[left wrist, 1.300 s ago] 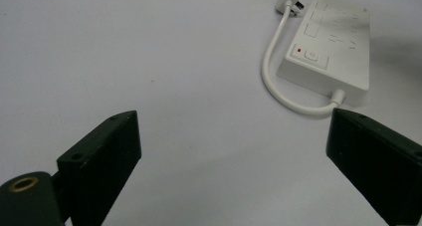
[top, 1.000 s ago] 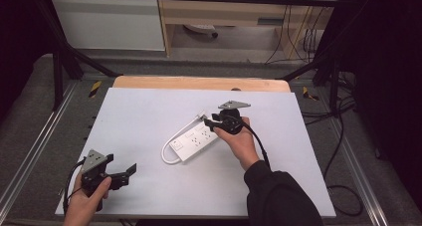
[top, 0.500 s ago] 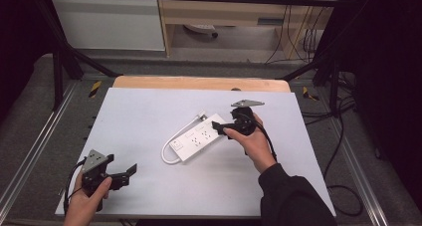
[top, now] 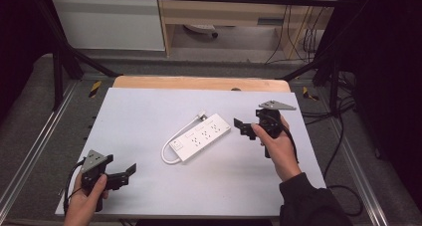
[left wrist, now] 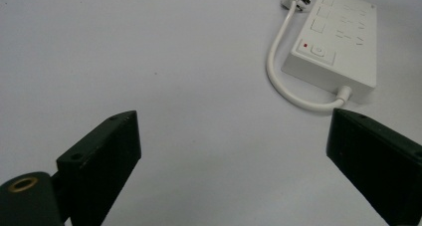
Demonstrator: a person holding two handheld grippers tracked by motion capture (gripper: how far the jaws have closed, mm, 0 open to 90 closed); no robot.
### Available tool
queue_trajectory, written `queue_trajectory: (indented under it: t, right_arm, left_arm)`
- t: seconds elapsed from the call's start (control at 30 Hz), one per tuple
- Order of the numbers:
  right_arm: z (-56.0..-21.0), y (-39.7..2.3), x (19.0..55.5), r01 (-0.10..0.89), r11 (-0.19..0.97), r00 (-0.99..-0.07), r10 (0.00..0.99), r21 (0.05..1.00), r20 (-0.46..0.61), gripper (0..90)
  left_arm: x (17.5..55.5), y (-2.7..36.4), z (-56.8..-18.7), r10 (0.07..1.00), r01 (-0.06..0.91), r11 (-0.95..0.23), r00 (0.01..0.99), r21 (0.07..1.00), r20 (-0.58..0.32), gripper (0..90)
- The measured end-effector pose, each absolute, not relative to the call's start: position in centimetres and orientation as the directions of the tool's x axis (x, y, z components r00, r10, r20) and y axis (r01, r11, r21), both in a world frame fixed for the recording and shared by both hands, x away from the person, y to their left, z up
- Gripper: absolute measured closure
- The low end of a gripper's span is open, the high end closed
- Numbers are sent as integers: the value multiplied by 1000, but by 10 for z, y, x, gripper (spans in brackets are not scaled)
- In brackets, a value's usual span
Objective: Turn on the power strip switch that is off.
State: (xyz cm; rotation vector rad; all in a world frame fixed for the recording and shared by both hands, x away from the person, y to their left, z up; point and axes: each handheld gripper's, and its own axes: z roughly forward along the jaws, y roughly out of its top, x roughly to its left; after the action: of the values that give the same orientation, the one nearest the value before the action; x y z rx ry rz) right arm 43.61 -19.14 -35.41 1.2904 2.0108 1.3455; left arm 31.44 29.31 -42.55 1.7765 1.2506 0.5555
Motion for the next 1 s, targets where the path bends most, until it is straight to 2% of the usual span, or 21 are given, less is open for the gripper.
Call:
queue_trajectory:
  t: [0.4, 0.47, 0.87, 1.0]
  right_arm:
    - [-353, -236, 416, 432, 75, -464, 873, 899, 150, 53]
    - [-353, -242, 412, 417, 61, -466, 871, 907, 156, 53]
    - [-370, -275, 387, 410, 13, -427, 886, 912, 179, 53]
    - [-376, -281, 379, 410, 31, -421, 893, 912, 158, 53]
  left_arm:
    - [314, 294, -426, 909, 522, -110, 397, 846, -127, 69]
    - [315, 294, -425, 905, 529, -90, 398, 844, -153, 70]
    - [316, 296, -428, 908, 538, -79, 385, 839, -162, 70]
    - [315, 295, -426, 904, 527, -78, 396, 846, -163, 70]
